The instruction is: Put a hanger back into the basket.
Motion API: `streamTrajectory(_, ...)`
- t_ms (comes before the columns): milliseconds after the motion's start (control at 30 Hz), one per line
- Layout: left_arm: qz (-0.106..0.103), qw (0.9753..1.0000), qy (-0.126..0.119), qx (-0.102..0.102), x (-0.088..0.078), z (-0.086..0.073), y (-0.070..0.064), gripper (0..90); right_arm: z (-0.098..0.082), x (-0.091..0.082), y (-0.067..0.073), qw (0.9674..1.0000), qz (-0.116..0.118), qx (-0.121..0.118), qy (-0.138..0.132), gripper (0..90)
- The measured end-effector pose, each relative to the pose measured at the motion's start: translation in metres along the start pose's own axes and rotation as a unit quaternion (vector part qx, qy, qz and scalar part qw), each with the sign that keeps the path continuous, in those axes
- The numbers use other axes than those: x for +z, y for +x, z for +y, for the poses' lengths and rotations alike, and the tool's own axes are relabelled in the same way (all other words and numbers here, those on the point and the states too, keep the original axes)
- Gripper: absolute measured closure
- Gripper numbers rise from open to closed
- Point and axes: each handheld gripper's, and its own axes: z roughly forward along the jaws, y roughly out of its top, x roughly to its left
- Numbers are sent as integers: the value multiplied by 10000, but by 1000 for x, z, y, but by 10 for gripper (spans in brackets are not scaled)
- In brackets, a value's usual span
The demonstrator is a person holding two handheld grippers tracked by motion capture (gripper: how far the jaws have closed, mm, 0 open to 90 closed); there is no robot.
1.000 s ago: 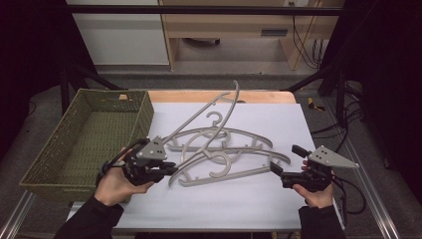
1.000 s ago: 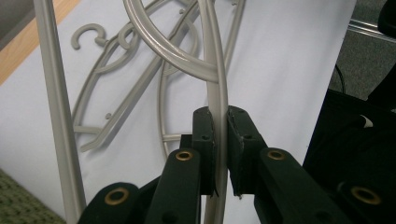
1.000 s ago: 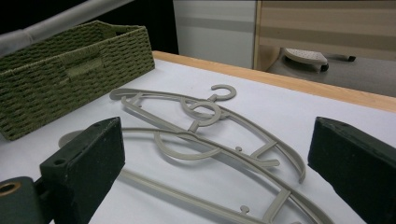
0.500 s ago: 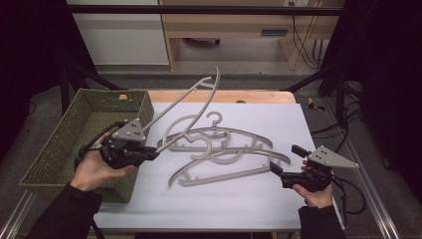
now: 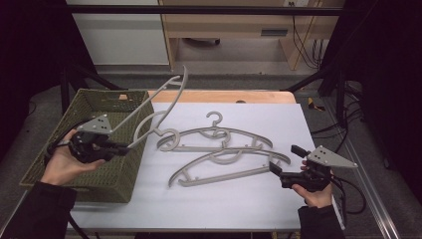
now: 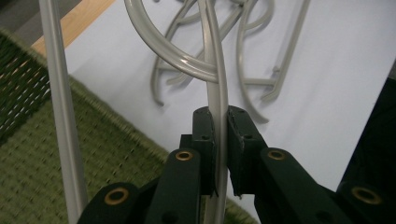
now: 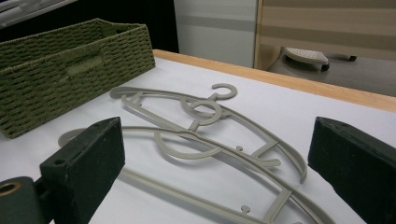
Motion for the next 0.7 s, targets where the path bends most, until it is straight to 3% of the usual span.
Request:
streamTrajectory(300,91,9991,212,-346,-4,-45,26,822,-1,2,0,10000,5,-15,17,39)
streamTrajectory(700,150,9976,244,-623,-11,-77,41,821,-1,2,1,10000,-14,-18,36,39)
